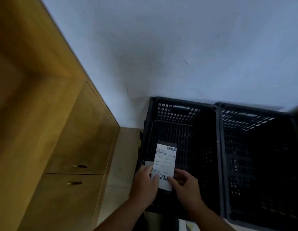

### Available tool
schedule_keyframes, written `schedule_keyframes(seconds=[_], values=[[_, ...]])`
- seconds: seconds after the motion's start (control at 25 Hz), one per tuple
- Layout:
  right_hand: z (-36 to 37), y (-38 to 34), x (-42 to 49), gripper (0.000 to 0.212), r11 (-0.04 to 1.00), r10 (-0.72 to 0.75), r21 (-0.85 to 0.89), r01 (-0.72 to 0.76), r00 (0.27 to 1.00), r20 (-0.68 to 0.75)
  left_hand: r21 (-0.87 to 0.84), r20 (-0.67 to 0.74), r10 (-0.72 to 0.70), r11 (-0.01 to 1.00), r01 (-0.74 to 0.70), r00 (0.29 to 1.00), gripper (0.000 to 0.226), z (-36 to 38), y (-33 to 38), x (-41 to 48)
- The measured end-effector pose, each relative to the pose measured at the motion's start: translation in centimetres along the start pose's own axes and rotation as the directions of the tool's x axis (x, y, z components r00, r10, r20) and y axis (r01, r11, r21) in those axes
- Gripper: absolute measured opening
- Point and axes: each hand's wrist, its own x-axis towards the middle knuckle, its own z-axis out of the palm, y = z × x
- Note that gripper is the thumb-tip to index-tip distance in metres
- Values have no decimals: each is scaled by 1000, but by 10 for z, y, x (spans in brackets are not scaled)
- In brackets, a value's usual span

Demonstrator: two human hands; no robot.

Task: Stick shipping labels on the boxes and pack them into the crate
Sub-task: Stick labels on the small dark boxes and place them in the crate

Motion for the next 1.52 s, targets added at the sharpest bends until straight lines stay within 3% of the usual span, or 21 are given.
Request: schedule_keyframes(seconds=[0.24,0.4,0.64,0.84,1.16,1.4,1.52], values=[[45,77,74,35,988,95,-125,-87,994,61,192,118,-252,955,227,961,69,65,-41,57],[71,108,107,37,960,210,-208,-185,972,107,255,176,-361,915,312,916,72,80,-55,82],[95,132,124,30,917,314,-279,-286,947,60,362,255,-363,895,259,896,66,91,-75,90],[104,135,126,32,863,234,-485,-139,962,142,353,251,-376,894,277,892,57,99,-86,86],[103,128,124,26,844,237,-524,-115,956,172,319,270,-346,913,256,898,51,95,-85,78],[23,55,64,27,835,113,-547,-53,991,77,343,341,-204,936,81,917,48,54,-20,33],[-42,9,14,35,820,60,-569,-62,998,-21,404,378,-71,910,-95,923,53,31,37,-1]])
